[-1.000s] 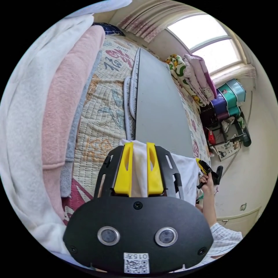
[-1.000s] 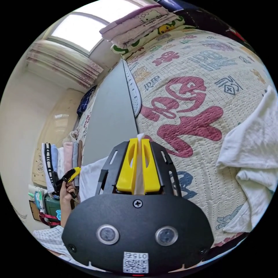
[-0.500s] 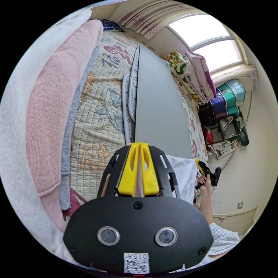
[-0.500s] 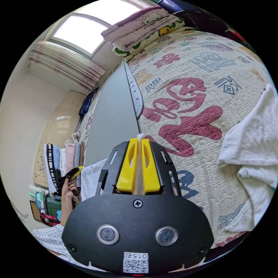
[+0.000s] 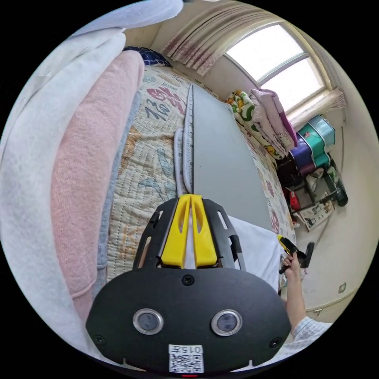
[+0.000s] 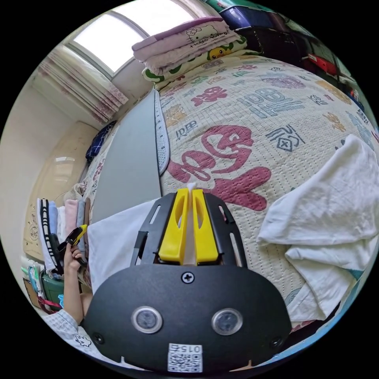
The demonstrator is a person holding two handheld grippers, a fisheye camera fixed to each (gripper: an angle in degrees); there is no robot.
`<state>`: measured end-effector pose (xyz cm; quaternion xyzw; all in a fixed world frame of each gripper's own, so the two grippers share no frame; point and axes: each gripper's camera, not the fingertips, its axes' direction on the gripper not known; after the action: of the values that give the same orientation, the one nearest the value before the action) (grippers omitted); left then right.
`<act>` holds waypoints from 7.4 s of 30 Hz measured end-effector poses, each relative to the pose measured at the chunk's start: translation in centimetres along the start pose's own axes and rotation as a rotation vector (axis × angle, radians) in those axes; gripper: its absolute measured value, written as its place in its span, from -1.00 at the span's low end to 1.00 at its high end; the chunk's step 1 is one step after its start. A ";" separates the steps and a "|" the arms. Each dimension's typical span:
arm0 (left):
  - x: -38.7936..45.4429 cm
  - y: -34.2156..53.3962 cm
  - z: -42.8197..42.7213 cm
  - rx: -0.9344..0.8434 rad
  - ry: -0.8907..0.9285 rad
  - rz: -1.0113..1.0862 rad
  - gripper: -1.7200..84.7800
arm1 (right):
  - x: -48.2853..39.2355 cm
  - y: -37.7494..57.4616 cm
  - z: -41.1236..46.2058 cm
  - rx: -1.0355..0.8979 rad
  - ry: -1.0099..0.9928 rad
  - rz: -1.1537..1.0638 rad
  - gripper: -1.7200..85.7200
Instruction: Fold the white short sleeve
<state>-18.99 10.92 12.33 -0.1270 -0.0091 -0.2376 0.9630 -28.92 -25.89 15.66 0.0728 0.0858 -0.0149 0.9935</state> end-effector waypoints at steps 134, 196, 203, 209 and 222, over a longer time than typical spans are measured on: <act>58.6 37.8 -18.0 -0.288 0.057 1.190 -0.79 | -8.9 -10.5 -19.8 -0.093 -0.353 -0.066 -0.78; 56.6 0.6 -19.5 -0.156 0.426 0.833 -0.96 | -18.2 39.1 -54.5 0.387 -0.318 -0.108 -0.97; 40.3 -0.3 -25.0 -0.011 0.185 0.857 -0.96 | -35.4 45.3 -43.3 0.031 -0.608 -0.529 -0.96; 25.8 -0.5 -21.1 -0.053 -0.179 0.618 -0.91 | -45.2 52.3 -24.4 -0.329 -0.507 -0.646 -0.96; 17.6 0.0 -15.6 -0.145 0.084 0.494 -0.76 | -44.4 58.5 -12.4 -0.457 -0.455 -0.649 -0.93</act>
<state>-4.06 -1.01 -1.37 -0.1842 0.0795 -0.0004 0.9797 -72.25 34.53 19.53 -0.1842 -0.1152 -0.3217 0.9216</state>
